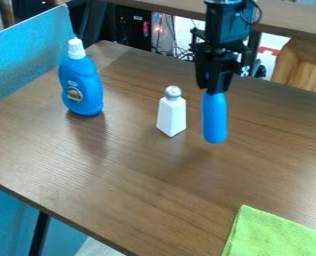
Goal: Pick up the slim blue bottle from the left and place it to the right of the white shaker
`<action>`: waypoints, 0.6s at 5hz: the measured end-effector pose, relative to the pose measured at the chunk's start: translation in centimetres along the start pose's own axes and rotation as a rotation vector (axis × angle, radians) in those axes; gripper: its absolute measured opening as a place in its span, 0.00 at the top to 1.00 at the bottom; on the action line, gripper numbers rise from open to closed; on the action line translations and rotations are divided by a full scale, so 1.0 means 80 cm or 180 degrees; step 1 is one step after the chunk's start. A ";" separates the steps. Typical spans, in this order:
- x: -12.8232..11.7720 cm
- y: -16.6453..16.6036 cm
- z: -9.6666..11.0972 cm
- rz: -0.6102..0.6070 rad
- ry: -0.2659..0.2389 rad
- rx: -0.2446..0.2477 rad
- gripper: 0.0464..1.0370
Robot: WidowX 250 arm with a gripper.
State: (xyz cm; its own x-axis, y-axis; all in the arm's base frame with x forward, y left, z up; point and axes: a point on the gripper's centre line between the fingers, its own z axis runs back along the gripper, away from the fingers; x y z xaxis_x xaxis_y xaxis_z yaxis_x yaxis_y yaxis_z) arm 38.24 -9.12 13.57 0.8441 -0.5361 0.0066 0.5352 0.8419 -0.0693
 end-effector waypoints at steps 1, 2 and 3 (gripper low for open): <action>0.008 -0.005 -0.012 -0.0021 0.0166 0.0057 0.70; 0.009 -0.009 -0.028 -0.0003 0.0254 -0.0007 0.70; 0.010 -0.011 -0.032 -0.0008 0.0270 -0.0049 0.70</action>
State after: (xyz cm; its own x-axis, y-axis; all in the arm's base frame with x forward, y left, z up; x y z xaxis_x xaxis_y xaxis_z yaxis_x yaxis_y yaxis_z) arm 38.38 -10.45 11.08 0.8367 -0.5422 -0.0777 0.5363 0.8397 -0.0847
